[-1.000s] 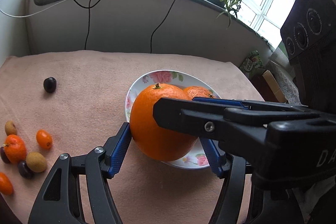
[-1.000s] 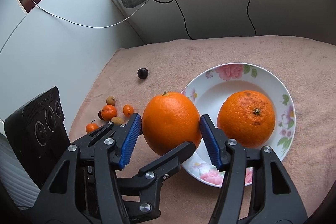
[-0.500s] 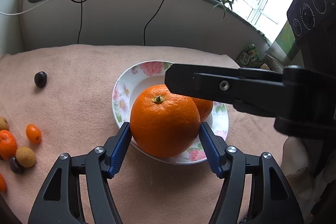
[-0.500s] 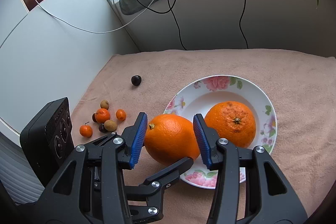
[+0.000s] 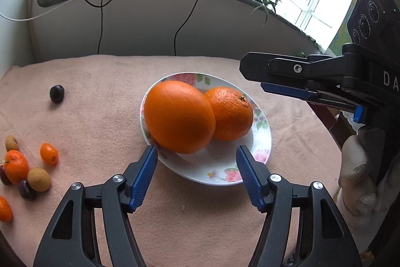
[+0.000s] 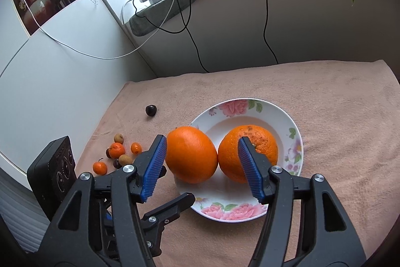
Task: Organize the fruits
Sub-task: 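Withdraw the right tool from the plate toward the remaining small fruits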
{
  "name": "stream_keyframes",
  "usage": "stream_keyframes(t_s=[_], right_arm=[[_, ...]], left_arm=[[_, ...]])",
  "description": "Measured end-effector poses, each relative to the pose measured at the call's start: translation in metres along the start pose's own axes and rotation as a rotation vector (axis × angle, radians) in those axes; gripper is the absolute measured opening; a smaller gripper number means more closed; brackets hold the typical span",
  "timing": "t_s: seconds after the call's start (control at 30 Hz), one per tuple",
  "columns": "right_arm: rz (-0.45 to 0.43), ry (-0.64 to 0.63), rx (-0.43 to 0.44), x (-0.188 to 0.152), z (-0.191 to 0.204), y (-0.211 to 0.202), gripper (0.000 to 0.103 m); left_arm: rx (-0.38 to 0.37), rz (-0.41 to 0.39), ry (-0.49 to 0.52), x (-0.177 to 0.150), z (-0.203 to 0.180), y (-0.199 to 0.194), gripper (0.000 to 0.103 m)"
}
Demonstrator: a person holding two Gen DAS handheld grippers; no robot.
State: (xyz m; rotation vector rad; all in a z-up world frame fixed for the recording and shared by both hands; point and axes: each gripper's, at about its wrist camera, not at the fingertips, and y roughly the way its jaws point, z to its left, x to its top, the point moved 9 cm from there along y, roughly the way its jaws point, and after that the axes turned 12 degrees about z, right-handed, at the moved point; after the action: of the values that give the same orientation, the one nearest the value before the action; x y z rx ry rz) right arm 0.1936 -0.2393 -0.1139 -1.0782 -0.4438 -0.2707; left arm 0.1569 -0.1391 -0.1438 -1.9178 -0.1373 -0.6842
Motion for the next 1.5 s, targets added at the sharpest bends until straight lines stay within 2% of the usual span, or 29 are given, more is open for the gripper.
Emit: stream_keyframes(t_s=[0.07, 0.13, 0.2, 0.6, 0.7, 0.97, 1.07, 1.13, 1.23, 1.5], right_arm=[[-0.007, 0.002, -0.001, -0.001, 0.000, -0.003, 0.062], [-0.017, 0.002, -0.001, -0.002, 0.000, -0.005, 0.069], [-0.028, 0.001, -0.008, -0.003, -0.001, -0.007, 0.071], [-0.036, -0.006, -0.030, -0.015, -0.003, -0.012, 0.073], [-0.057, -0.022, -0.045, -0.018, -0.001, -0.016, 0.082], [-0.083, 0.000, -0.019, -0.025, -0.001, -0.018, 0.085], [-0.104, 0.015, 0.005, -0.028, -0.001, -0.018, 0.085], [-0.114, 0.007, 0.009, -0.029, 0.002, -0.018, 0.092], [-0.128, -0.037, -0.027, -0.029, 0.009, -0.018, 0.096], [-0.068, -0.166, -0.117, -0.035, 0.030, -0.004, 0.096]], left_arm=[[0.000, -0.002, -0.004, -0.002, 0.001, -0.002, 0.065], [0.004, -0.007, -0.005, -0.002, 0.001, -0.005, 0.065], [0.011, -0.013, 0.001, -0.002, 0.000, -0.008, 0.065], [0.078, -0.053, 0.012, -0.003, 0.002, -0.025, 0.065], [0.096, -0.059, 0.011, -0.005, 0.003, -0.030, 0.065], [0.121, -0.087, 0.016, -0.010, 0.007, -0.045, 0.066], [0.138, -0.098, 0.009, -0.014, 0.012, -0.051, 0.070], [0.153, -0.097, -0.001, -0.017, 0.017, -0.053, 0.070], [0.180, -0.099, -0.027, -0.021, 0.029, -0.058, 0.072], [0.248, -0.108, -0.109, -0.037, 0.067, -0.079, 0.074]])
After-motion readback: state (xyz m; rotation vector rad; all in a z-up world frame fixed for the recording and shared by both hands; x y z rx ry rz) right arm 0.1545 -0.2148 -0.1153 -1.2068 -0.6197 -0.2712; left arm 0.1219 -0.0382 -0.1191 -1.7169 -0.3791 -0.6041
